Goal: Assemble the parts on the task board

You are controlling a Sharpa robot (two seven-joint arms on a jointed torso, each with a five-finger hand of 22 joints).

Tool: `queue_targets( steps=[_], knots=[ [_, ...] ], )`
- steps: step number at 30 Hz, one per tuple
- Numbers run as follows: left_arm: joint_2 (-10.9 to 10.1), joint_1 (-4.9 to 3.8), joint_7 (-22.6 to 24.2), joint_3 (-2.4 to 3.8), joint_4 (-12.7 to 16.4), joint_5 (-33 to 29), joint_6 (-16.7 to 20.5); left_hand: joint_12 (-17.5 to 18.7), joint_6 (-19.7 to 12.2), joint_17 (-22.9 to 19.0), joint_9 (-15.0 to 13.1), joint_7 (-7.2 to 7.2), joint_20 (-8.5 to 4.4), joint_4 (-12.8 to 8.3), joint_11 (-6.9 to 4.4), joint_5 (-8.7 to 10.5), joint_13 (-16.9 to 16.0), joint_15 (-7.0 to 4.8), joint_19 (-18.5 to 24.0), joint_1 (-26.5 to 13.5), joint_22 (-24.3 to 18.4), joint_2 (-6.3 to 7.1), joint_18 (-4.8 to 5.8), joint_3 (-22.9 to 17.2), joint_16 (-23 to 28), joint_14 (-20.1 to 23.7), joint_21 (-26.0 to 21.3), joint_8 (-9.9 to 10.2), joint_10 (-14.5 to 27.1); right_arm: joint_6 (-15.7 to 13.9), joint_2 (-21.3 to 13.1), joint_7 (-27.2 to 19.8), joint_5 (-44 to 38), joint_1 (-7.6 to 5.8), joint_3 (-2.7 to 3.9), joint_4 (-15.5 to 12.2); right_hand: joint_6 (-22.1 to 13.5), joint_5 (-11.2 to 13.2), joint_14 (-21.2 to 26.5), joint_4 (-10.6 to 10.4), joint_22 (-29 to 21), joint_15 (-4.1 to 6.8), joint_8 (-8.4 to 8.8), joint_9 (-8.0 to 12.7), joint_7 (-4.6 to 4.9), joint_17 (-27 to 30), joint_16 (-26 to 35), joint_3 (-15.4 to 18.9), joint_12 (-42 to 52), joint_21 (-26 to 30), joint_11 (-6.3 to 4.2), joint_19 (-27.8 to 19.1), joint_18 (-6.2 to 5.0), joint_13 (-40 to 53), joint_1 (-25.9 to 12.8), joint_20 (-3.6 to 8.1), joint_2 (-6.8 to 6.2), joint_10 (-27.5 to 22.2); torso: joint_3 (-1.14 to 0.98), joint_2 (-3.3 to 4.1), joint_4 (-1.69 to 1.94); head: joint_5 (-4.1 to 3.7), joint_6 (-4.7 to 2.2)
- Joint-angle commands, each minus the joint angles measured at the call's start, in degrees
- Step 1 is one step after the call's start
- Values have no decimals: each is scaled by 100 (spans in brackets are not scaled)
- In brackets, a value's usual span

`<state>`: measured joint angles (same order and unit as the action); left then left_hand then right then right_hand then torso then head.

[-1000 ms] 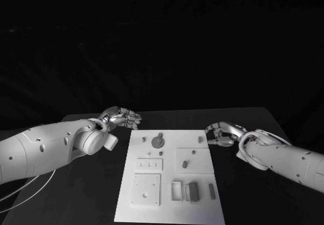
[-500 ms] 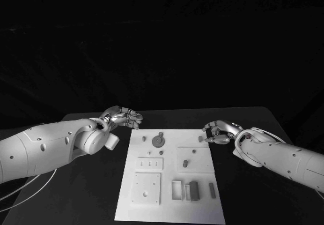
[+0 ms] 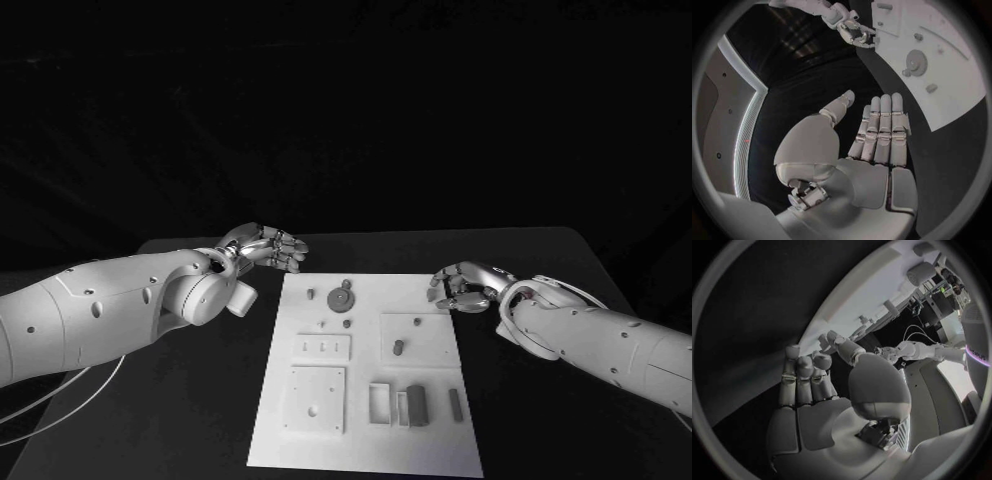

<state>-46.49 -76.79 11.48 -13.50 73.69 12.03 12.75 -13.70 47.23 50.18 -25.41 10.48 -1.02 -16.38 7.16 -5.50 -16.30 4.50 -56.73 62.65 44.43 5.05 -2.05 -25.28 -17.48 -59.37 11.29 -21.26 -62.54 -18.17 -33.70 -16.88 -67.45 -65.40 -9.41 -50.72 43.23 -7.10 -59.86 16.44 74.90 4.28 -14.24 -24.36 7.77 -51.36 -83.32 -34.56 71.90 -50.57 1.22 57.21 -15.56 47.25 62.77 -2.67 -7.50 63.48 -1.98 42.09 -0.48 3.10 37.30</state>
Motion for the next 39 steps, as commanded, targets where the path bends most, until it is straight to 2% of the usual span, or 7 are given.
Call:
queue_targets(
  steps=[1,6,11,14,20,26,39],
  knots=[
    [10,-4,32,5,16,20,-78,21,-45,10,-8,-2,-14,-5,-13,16,-8,5,-39,14,6,5,-89,6,26,-27,-31,29,37,137,41,-8,-105,-1,2,20,11,29,-25,13,114,4,-34,-7,28,-9,-42,29,38,-36,36,25,56,9,-13,8,73,18,-5,0,-2,6,10],
    [17,-4,35,6,28,33,-87,21,-44,12,-8,-2,-14,-5,-13,16,-9,5,-40,14,6,4,-88,6,28,-27,-31,29,37,192,94,29,-178,-1,3,73,39,26,-25,11,116,2,-55,-14,30,-11,-51,34,47,-43,38,26,56,15,-19,9,88,18,8,4,13,4,9],
    [9,-5,34,7,31,33,-87,21,-43,14,-9,-3,-13,-4,-13,16,-10,5,-40,14,7,2,-88,7,30,-28,-32,29,36,189,157,30,-185,2,3,111,68,33,-25,4,116,-2,-76,-22,34,-11,-59,42,54,-50,42,26,56,20,-43,8,107,17,-3,4,2,20,17],
    [3,-5,33,9,38,33,-84,20,-42,15,-10,-3,-13,-4,-13,17,-10,5,-40,13,7,2,-88,7,31,-28,-32,29,35,175,181,32,-185,3,3,123,88,27,-28,1,116,-4,-90,-26,38,-12,-67,42,61,-56,45,30,56,24,-54,9,129,20,-2,6,-4,23,26],
    [5,-5,33,11,37,34,-101,20,-41,17,-11,-4,-13,-3,-14,17,-11,5,-41,12,8,1,-88,8,33,-29,-33,28,35,169,217,71,-190,3,3,169,169,26,-41,-3,115,-10,-141,-44,46,-11,-85,42,78,-74,53,46,56,30,-91,15,176,34,5,-1,9,14,26],
    [-10,-5,30,11,35,34,-92,20,-40,19,-12,-4,-13,-3,-14,17,-12,5,-41,11,9,0,-88,8,35,-30,-34,28,34,149,232,118,-231,3,3,204,321,54,-57,4,114,-22,-224,-79,66,-6,-100,30,93,-91,71,60,56,34,-97,28,205,50,-4,2,-1,26,31],
    [-16,-5,26,13,48,37,-96,20,-39,24,-13,-5,-14,-4,-15,17,-14,5,-41,12,10,-1,-88,9,40,-32,-35,28,33,122,287,159,-260,15,3,254,345,62,-79,7,115,-42,-233,-85,88,-9,-123,28,117,-113,92,87,56,42,-91,41,204,72,-9,9,2,8,35]
  ],
)
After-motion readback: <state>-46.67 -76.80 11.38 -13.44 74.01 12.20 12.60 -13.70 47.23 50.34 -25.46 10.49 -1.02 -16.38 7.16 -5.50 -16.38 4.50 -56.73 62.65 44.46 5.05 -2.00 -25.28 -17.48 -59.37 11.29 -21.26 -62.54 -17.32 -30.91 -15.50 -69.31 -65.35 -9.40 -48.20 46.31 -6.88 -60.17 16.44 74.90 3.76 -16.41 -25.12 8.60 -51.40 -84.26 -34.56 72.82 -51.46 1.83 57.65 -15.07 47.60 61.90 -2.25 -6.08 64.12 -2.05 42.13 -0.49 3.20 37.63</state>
